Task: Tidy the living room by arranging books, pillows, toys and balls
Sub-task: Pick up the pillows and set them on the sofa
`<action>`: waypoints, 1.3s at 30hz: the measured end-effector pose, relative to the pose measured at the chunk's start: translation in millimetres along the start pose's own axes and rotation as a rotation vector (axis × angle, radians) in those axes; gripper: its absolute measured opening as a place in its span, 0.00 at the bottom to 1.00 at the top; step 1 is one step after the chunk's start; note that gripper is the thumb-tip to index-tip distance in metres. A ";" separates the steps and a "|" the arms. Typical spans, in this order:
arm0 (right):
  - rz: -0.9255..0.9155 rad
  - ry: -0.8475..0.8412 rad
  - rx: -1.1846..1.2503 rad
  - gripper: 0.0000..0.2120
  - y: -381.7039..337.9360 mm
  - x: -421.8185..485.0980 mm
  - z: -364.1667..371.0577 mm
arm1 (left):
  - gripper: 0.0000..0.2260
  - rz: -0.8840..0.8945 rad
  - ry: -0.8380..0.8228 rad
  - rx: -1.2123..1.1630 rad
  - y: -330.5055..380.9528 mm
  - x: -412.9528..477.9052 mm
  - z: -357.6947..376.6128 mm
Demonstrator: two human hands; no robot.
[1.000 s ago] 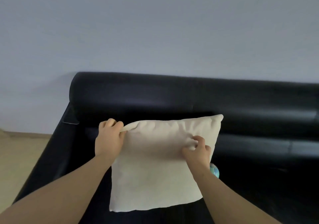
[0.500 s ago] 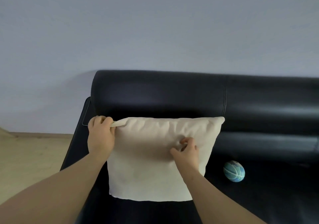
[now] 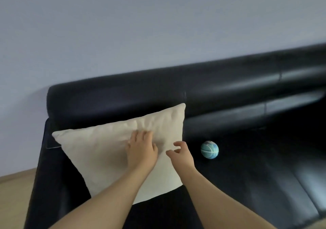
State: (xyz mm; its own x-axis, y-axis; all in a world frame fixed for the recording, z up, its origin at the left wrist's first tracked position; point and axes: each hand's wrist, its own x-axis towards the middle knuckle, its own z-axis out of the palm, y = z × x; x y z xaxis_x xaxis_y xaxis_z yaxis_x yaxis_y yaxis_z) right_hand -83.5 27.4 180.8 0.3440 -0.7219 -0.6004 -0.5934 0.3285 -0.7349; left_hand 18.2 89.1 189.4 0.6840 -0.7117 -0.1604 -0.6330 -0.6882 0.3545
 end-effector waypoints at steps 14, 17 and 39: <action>0.258 0.577 0.459 0.13 253.9 -171.8 -276.4 | 0.05 0.232 -0.710 -0.260 282.1 -240.9 139.2; 0.357 0.717 0.558 0.09 339.4 -228.2 -324.2 | 0.04 0.234 -0.874 -0.282 332.8 -329.1 181.4; 0.632 1.118 1.179 0.06 588.9 -380.4 -532.9 | 0.06 0.505 -1.268 0.028 570.0 -576.1 363.9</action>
State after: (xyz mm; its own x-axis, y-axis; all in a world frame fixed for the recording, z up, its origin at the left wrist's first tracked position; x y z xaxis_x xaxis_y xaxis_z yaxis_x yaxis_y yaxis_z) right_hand -951.6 170.8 144.4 -0.6391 -0.1883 -0.7457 0.5509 0.5645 -0.6146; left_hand -868.6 55.5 148.6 -0.4116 -0.5135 -0.7529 -0.7303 -0.3084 0.6096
